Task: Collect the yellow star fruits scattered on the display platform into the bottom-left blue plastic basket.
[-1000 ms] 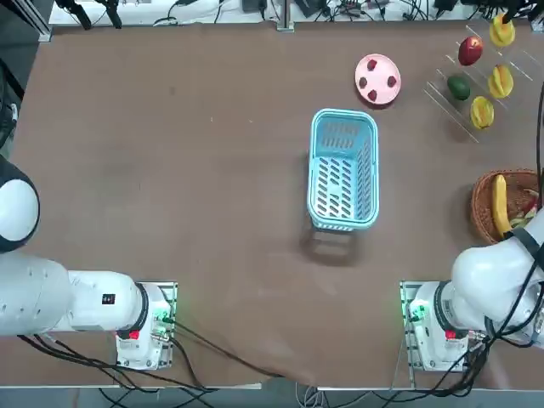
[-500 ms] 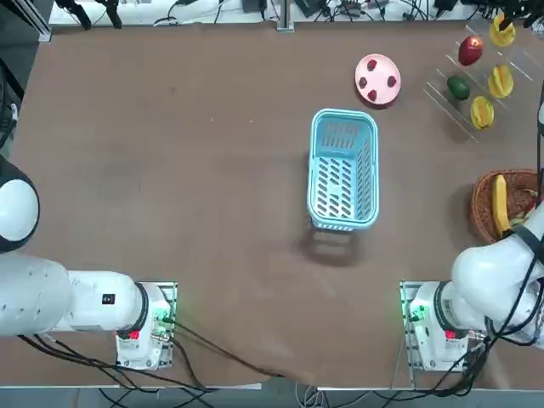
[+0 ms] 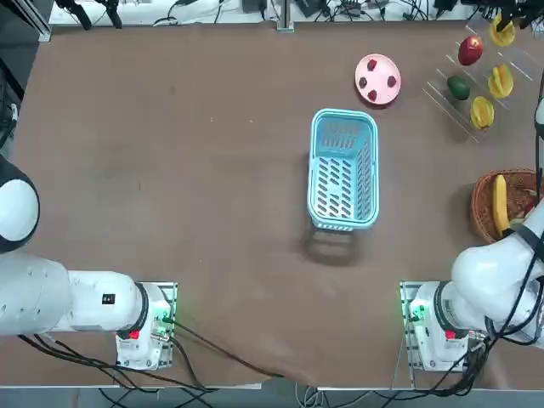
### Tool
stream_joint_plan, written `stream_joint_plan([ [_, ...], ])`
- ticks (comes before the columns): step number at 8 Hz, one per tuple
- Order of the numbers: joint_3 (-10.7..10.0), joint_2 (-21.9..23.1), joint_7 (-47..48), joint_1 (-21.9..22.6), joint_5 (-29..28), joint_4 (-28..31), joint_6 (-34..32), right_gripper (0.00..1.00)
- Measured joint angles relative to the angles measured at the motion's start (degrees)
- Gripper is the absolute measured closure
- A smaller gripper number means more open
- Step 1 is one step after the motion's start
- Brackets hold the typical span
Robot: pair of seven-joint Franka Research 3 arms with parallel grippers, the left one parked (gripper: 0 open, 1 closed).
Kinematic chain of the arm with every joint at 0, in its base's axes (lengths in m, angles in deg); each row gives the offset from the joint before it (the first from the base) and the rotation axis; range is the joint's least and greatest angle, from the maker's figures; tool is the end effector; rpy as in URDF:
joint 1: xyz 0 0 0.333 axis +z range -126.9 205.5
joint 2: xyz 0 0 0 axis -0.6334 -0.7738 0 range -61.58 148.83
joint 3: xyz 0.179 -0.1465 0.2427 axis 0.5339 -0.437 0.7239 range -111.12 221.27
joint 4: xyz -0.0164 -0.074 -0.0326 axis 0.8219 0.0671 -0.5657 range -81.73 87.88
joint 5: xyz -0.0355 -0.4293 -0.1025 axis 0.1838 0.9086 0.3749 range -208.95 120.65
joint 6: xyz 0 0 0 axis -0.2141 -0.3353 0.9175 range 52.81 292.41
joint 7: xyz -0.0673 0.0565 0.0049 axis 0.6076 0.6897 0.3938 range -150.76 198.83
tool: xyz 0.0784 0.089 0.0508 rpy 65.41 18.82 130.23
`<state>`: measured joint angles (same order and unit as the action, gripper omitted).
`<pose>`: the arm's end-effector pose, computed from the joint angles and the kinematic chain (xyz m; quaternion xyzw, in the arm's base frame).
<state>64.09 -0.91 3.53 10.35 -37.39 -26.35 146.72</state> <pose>0.7791 -0.3356 0.3665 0.9936 -0.0006 0.1051 0.0412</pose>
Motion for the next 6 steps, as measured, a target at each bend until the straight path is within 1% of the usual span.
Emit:
stream_joint_plan([
  [2,0.08,0.01,-0.01,0.02,-0.71,-0.05,0.06,0.55],
  [3,0.08,0.04,-0.02,-0.02,-2.57,-0.54,0.06,0.68],
  [4,0.03,-0.02,-0.03,-0.06,-3.94,-0.56,0.06,0.76],
  [6,0.01,-0.04,-0.03,-0.05,-4.42,-0.56,0.05,0.76],
])
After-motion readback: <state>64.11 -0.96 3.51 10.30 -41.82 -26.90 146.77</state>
